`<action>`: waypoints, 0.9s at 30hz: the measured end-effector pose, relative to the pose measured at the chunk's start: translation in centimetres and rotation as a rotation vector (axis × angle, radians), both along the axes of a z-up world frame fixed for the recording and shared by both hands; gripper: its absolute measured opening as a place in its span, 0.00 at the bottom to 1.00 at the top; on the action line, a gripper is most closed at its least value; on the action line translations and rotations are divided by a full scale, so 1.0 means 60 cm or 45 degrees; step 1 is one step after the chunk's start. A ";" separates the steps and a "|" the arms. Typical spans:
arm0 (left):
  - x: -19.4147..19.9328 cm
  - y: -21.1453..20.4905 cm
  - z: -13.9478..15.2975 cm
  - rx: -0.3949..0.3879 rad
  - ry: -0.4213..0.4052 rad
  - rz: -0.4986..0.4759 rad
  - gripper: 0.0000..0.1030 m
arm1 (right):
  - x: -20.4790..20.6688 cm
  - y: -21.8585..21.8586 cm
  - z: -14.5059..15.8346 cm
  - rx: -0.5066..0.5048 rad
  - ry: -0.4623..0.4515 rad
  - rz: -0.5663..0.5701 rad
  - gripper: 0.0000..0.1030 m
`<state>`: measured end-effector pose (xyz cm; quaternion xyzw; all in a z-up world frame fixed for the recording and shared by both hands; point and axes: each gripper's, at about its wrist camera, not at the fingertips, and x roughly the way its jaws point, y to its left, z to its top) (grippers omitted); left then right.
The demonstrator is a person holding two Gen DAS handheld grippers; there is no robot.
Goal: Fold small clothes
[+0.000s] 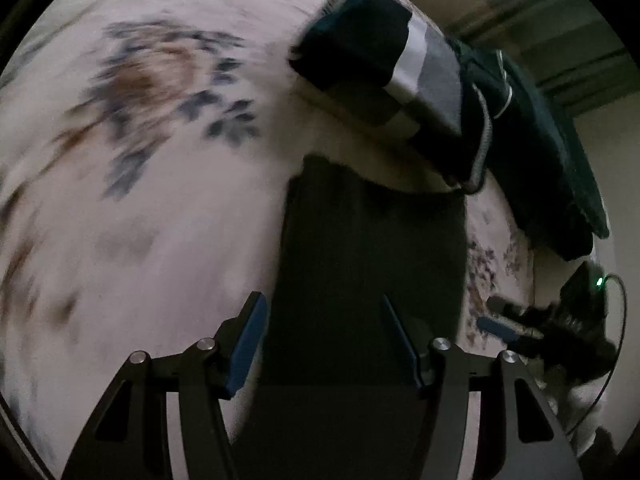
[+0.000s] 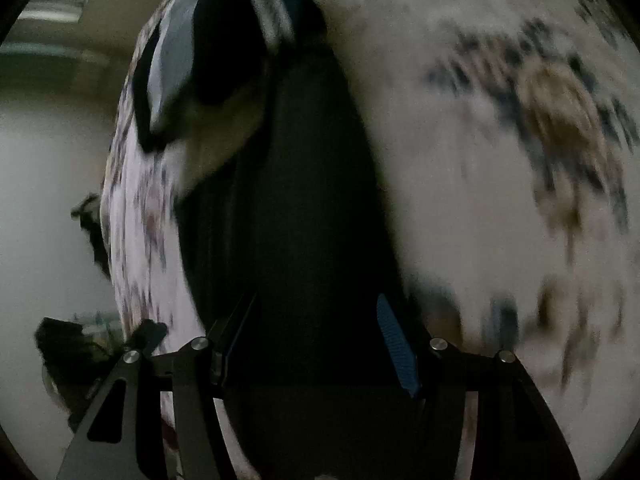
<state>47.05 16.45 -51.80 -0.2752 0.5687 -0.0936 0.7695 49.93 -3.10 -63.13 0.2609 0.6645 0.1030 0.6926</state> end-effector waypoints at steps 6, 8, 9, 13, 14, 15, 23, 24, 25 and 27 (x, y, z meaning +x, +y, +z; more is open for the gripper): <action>0.119 -0.033 -0.071 -0.018 -0.027 -0.200 0.06 | 0.165 -0.004 -0.073 -0.019 -0.044 -0.085 0.61; 0.129 -0.036 -0.073 -0.035 -0.059 -0.231 0.04 | 0.201 -0.001 -0.106 0.023 0.001 -0.091 0.61; 0.132 -0.032 -0.071 -0.051 -0.076 -0.233 0.04 | 0.210 0.004 -0.118 0.028 0.022 -0.088 0.59; 0.147 -0.014 -0.061 -0.124 -0.105 -0.233 0.04 | 0.230 -0.009 -0.127 0.035 0.003 -0.178 0.04; 0.154 -0.014 -0.063 -0.119 -0.099 -0.242 0.04 | 0.228 -0.022 -0.125 0.042 -0.006 -0.203 0.03; 0.163 -0.017 -0.068 -0.116 -0.093 -0.257 0.04 | 0.233 -0.027 -0.124 0.035 -0.005 -0.226 0.03; 0.170 -0.017 -0.096 -0.126 0.018 -0.285 0.12 | 0.259 -0.011 -0.144 -0.095 0.059 -0.190 0.04; 0.161 -0.011 -0.089 -0.139 0.037 -0.276 0.16 | 0.264 0.000 -0.146 -0.091 0.074 -0.185 0.11; 0.151 -0.007 -0.080 -0.148 0.040 -0.272 0.25 | 0.262 0.000 -0.143 -0.085 0.105 -0.164 0.22; 0.116 0.008 -0.055 -0.153 0.032 -0.248 0.50 | 0.238 0.004 -0.131 -0.052 0.127 -0.122 0.42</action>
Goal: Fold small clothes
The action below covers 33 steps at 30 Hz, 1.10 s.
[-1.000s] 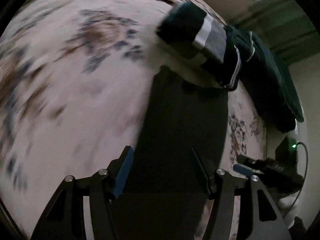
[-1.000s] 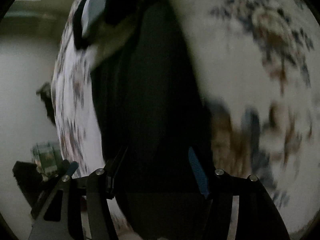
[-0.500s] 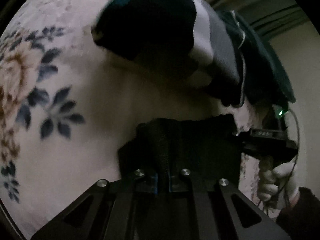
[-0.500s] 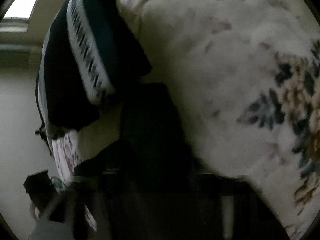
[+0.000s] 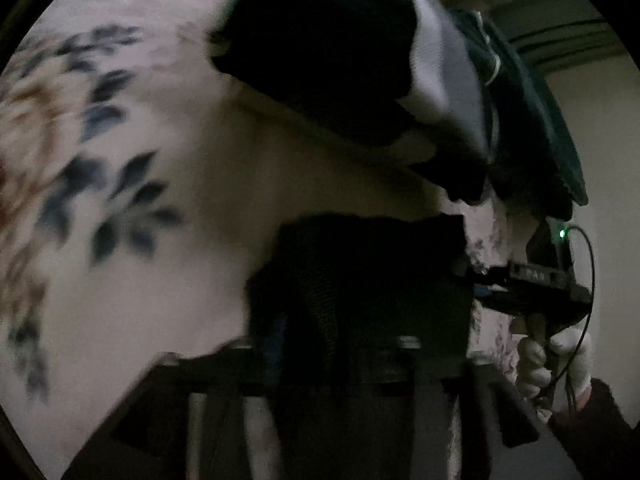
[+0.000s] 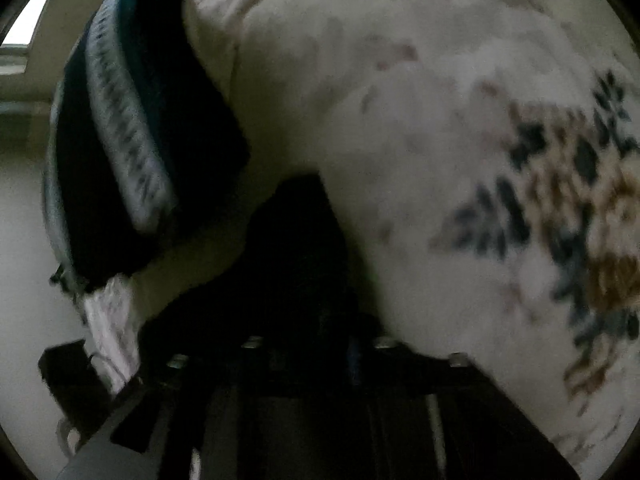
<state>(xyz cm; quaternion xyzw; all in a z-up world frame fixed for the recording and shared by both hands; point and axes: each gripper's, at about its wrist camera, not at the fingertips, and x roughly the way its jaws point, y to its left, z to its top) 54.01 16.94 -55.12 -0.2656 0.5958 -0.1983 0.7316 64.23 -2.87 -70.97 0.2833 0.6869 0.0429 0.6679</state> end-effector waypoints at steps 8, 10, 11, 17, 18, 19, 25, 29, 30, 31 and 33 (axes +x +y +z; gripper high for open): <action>-0.251 0.076 0.072 -0.026 0.061 0.141 0.63 | -0.221 -0.034 0.077 0.130 0.054 0.152 0.56; -0.329 0.078 0.081 0.022 0.092 0.148 0.63 | -0.292 -0.045 0.083 0.151 0.092 0.146 0.56; -0.367 0.079 0.080 0.035 0.117 0.153 0.63 | -0.340 -0.050 0.082 0.169 0.123 0.140 0.56; -0.580 0.057 0.026 0.021 0.355 0.180 0.63 | -0.599 -0.017 0.026 0.324 0.330 0.113 0.56; -0.610 0.046 0.011 0.010 0.398 0.177 0.63 | -0.633 -0.010 0.013 0.311 0.359 0.125 0.56; -0.632 0.035 -0.002 0.004 0.431 0.170 0.63 | -0.665 -0.002 0.001 0.300 0.383 0.131 0.56; -0.718 -0.035 -0.051 0.020 0.499 0.095 0.62 | -0.801 0.057 -0.090 0.429 0.535 0.078 0.56; -0.744 -0.041 -0.035 0.021 0.413 0.130 0.15 | -0.835 0.096 -0.104 0.456 0.525 0.079 0.56; -0.747 -0.040 -0.036 0.026 0.414 0.130 0.10 | -0.839 0.110 -0.103 0.444 0.512 0.098 0.52; -0.751 -0.038 -0.036 0.025 0.408 0.131 0.10 | -0.842 0.119 -0.100 0.422 0.495 0.120 0.30; -0.759 -0.030 -0.041 0.016 0.411 0.130 0.09 | -0.854 0.140 -0.095 0.368 0.470 0.172 0.11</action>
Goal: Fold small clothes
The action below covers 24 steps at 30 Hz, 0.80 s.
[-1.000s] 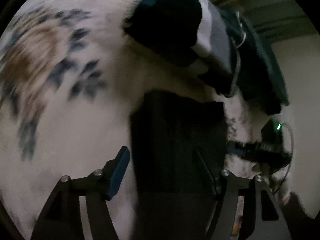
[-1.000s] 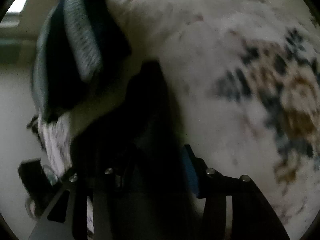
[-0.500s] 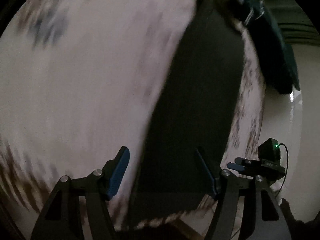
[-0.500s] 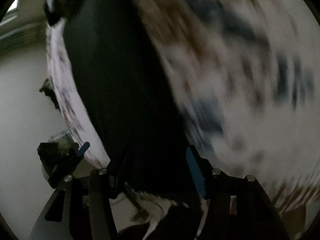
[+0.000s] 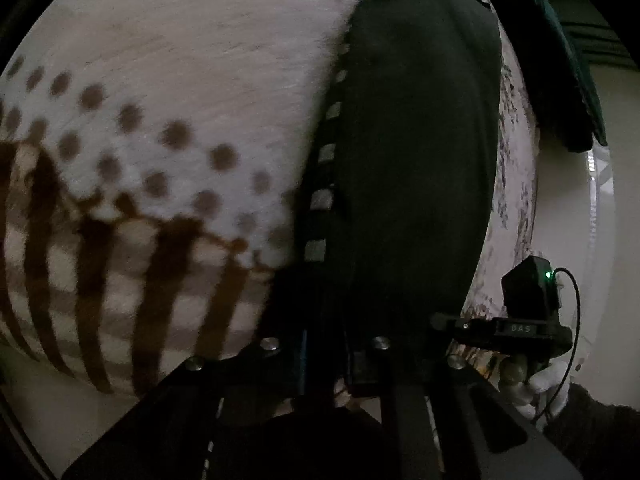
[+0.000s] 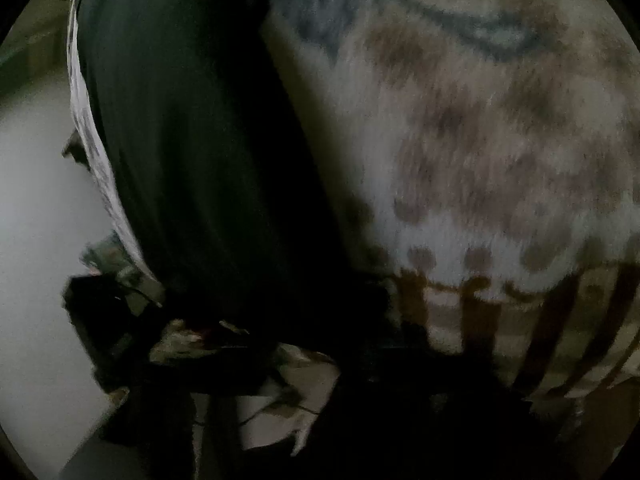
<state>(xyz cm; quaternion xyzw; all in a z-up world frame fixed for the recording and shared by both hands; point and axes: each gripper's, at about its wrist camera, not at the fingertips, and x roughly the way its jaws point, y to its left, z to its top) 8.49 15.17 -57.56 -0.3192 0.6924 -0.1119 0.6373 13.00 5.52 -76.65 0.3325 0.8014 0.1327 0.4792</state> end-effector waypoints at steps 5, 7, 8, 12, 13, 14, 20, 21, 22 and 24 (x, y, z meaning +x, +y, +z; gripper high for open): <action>-0.008 0.026 -0.005 -0.067 0.022 0.013 0.10 | -0.007 0.010 0.003 -0.044 -0.017 0.011 0.06; -0.012 0.038 -0.005 -0.112 0.049 0.037 0.14 | -0.010 -0.003 0.005 -0.008 -0.014 0.038 0.08; -0.011 0.044 -0.007 -0.132 0.061 0.054 0.31 | -0.007 -0.006 0.005 0.010 -0.005 0.041 0.09; -0.012 0.056 -0.021 -0.271 0.042 0.104 0.60 | -0.001 -0.024 -0.006 0.092 0.024 0.002 0.41; -0.009 0.051 -0.026 -0.283 0.047 0.098 0.60 | 0.001 -0.027 -0.009 0.120 0.030 -0.024 0.44; -0.005 0.043 -0.033 -0.291 0.055 0.089 0.60 | -0.003 -0.029 -0.016 0.141 0.044 -0.043 0.44; 0.006 0.023 -0.026 -0.224 0.006 0.053 0.59 | -0.010 -0.015 -0.044 0.180 0.057 -0.120 0.46; 0.002 0.013 -0.016 -0.182 -0.023 0.014 0.58 | -0.015 -0.016 -0.040 0.187 0.051 -0.133 0.46; 0.000 -0.001 -0.007 -0.136 -0.047 -0.030 0.45 | -0.020 -0.011 -0.037 0.189 0.039 -0.139 0.46; -0.001 -0.014 0.001 -0.037 -0.059 -0.112 0.10 | -0.031 -0.004 -0.023 0.170 -0.012 -0.126 0.38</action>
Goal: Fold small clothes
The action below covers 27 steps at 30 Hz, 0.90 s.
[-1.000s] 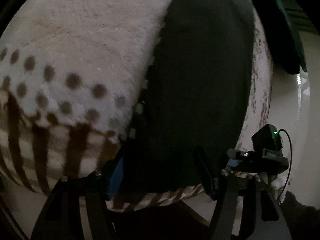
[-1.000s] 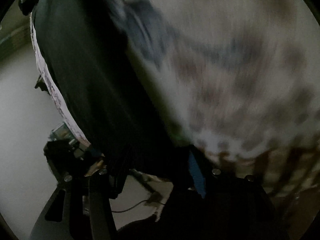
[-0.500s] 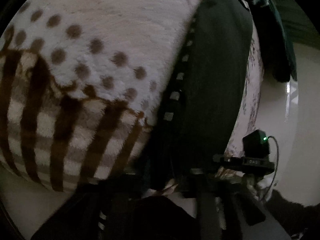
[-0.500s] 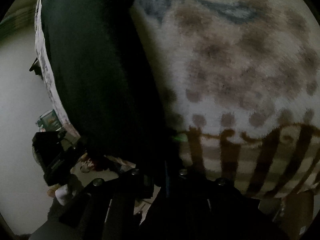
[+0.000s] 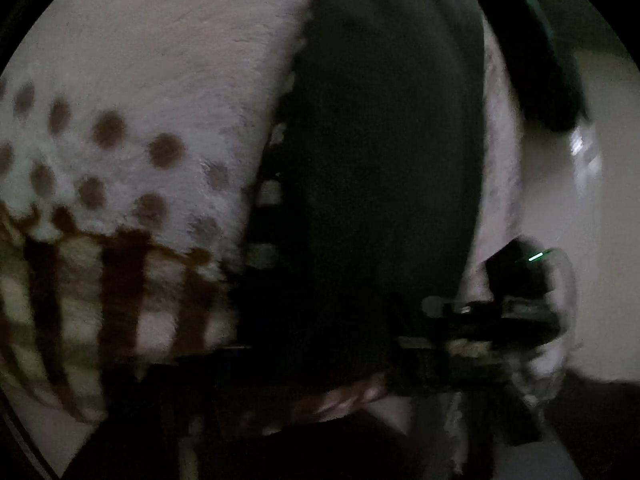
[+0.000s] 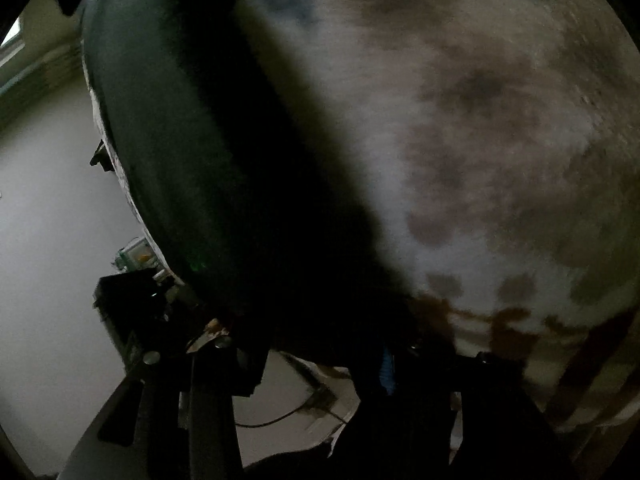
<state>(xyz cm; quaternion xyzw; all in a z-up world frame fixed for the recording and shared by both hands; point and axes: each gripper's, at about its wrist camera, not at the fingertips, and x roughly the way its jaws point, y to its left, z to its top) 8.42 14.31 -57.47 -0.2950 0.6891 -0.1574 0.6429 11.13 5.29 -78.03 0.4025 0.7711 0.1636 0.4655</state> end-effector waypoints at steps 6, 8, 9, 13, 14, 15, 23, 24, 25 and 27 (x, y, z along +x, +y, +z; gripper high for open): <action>0.010 -0.015 0.063 0.015 -0.100 -0.026 0.08 | 0.000 0.006 0.041 0.001 -0.043 -0.047 0.12; 0.022 -0.012 0.101 0.006 -0.179 -0.047 0.08 | 0.010 -0.005 0.064 0.035 -0.074 -0.088 0.12; 0.027 -0.013 0.113 -0.002 -0.203 -0.049 0.08 | 0.013 -0.008 0.075 0.052 -0.090 -0.108 0.12; 0.082 -0.011 0.168 -0.049 -0.318 0.004 0.08 | 0.062 -0.010 0.153 0.084 -0.220 -0.181 0.12; 0.099 -0.005 0.181 -0.063 -0.347 0.027 0.08 | 0.083 -0.023 0.166 0.083 -0.251 -0.197 0.12; 0.123 -0.001 0.194 -0.086 -0.374 0.048 0.08 | 0.106 -0.028 0.186 0.085 -0.292 -0.224 0.12; 0.377 -0.008 0.247 -0.047 -0.606 0.084 0.08 | 0.333 -0.044 0.314 0.040 -0.587 -0.339 0.11; 0.406 -0.014 0.243 -0.034 -0.624 0.086 0.08 | 0.363 -0.045 0.321 0.024 -0.610 -0.349 0.11; 0.447 -0.017 0.240 -0.021 -0.645 0.090 0.08 | 0.407 -0.043 0.328 0.003 -0.639 -0.362 0.11; 0.516 -0.015 0.227 0.001 -0.660 0.086 0.08 | 0.504 -0.050 0.336 -0.033 -0.679 -0.382 0.11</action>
